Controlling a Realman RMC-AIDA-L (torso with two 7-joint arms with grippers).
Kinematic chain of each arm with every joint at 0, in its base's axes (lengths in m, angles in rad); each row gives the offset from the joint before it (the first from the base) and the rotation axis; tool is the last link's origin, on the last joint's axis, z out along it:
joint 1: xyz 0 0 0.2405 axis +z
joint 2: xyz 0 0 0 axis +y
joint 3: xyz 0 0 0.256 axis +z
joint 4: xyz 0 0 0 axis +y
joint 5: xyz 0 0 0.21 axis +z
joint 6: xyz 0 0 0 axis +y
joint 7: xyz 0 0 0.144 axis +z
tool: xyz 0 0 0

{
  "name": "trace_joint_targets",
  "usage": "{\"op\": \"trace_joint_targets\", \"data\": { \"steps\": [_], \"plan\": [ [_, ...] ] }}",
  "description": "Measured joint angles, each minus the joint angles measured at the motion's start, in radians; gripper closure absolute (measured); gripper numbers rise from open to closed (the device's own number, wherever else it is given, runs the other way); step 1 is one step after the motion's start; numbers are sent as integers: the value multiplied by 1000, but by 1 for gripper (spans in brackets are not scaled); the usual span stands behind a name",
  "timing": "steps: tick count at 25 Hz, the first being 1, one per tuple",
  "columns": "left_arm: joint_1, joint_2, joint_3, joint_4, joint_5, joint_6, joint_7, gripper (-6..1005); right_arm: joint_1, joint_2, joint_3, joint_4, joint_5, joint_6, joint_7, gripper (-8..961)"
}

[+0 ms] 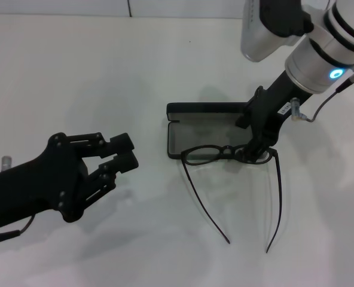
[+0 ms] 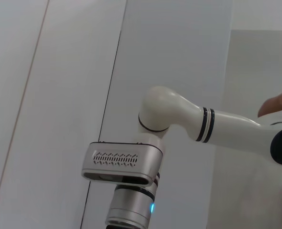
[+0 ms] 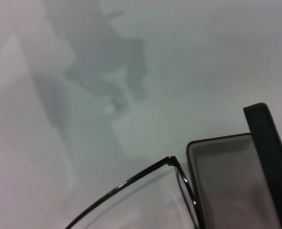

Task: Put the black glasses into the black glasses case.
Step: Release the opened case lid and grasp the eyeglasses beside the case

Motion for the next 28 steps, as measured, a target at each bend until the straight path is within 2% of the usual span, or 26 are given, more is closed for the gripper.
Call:
{"op": "trace_joint_targets", "data": {
  "steps": [9, 14, 28],
  "plan": [
    [3, -4, -1, -24, 0, -1, 29, 770, 56, 0, -109, 102, 60, 78, 10, 200],
    [2, -12, -1, -31, 2, -1, 29, 770, 62, 0, -147, 109, 69, 112, 29, 216],
    [-12, -17, -1, -47, 4, -8, 30, 769, 70, 0, -258, 152, 146, 159, 23, 270]
  ]
}}
